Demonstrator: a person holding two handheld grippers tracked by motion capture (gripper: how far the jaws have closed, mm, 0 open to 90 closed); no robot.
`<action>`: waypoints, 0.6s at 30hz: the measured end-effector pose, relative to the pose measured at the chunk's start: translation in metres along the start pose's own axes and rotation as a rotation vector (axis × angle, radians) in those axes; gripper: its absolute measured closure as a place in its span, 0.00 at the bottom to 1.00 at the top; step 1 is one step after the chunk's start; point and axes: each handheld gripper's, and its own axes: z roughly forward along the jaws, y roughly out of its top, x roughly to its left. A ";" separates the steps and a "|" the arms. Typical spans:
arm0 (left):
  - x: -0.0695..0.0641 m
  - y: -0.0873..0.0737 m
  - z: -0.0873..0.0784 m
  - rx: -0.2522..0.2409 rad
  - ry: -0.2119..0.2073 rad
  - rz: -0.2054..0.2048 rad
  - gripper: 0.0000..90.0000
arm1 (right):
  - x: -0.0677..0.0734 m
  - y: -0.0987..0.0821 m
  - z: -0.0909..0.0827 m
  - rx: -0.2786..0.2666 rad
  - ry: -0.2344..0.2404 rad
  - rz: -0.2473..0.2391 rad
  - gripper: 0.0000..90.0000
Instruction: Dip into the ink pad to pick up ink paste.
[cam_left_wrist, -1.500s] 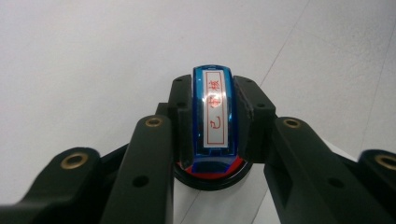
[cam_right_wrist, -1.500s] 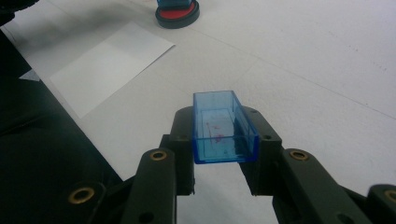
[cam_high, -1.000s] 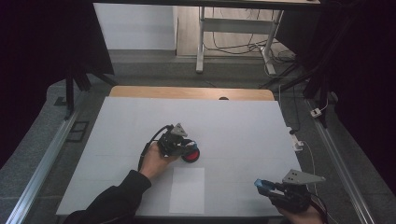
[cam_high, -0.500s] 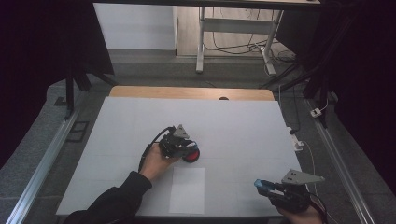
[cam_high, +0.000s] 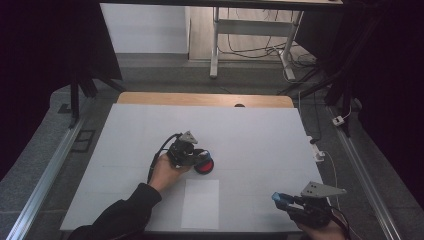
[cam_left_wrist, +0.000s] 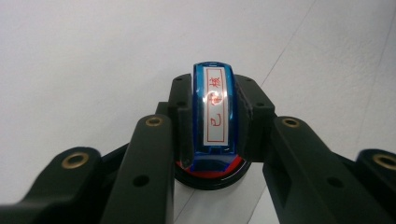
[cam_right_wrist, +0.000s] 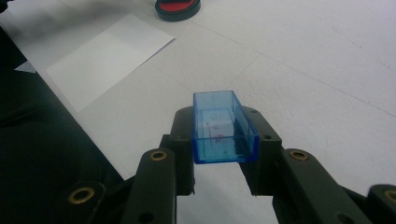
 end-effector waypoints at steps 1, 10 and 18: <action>-0.003 0.000 0.000 0.001 0.015 0.014 0.79 | 0.000 0.000 0.000 -0.001 0.004 0.000 0.76; -0.005 -0.002 0.000 -0.010 0.028 0.034 0.79 | 0.000 0.000 0.000 -0.004 0.002 -0.002 0.76; 0.001 0.003 -0.005 -0.009 0.007 0.028 0.78 | 0.000 0.000 0.000 -0.004 0.002 -0.002 0.76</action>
